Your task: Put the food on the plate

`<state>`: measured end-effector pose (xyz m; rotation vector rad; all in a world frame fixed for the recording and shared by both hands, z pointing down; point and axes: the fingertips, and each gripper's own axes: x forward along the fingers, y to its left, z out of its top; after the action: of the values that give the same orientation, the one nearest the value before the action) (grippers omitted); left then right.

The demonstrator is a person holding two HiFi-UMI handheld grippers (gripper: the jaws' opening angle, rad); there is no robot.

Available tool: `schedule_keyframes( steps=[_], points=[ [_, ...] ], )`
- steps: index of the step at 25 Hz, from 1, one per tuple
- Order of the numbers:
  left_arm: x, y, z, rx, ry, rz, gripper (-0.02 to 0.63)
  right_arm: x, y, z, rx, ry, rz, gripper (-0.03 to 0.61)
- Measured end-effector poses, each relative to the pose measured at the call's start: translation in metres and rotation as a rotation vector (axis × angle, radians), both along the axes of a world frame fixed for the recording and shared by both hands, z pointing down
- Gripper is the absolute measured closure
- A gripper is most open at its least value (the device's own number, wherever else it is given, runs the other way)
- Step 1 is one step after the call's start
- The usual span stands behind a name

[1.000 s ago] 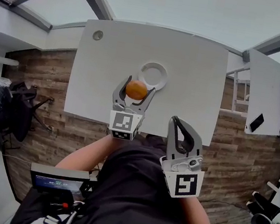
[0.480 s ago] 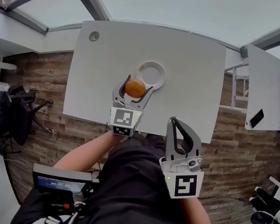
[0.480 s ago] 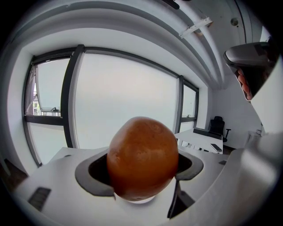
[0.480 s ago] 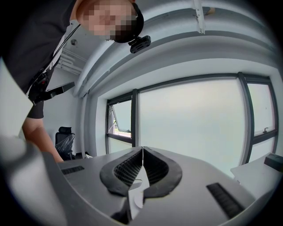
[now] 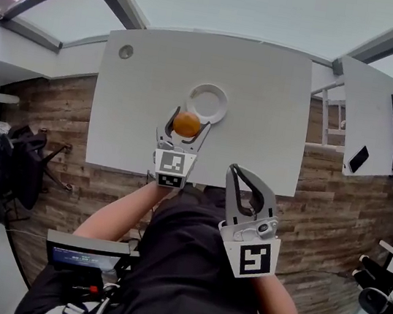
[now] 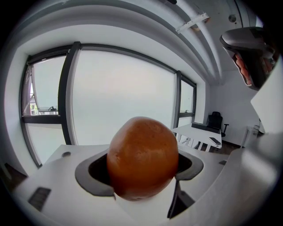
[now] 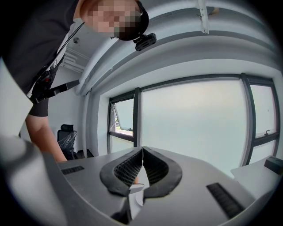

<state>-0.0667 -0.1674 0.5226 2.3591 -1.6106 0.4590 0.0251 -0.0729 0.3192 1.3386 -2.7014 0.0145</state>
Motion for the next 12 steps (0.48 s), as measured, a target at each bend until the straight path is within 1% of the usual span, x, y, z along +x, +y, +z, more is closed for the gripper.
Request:
schedule_keyframes(
  steps=[7, 12],
  points=[
    [0.003, -0.007, 0.018, -0.025, -0.010, 0.011, 0.241, 0.003, 0.002, 0.008, -0.022, 0.005, -0.008, 0.571],
    [0.003, -0.007, 0.030, -0.059, -0.016, 0.021, 0.241, 0.002, 0.006, 0.014, -0.040, 0.011, -0.014, 0.571]
  ],
)
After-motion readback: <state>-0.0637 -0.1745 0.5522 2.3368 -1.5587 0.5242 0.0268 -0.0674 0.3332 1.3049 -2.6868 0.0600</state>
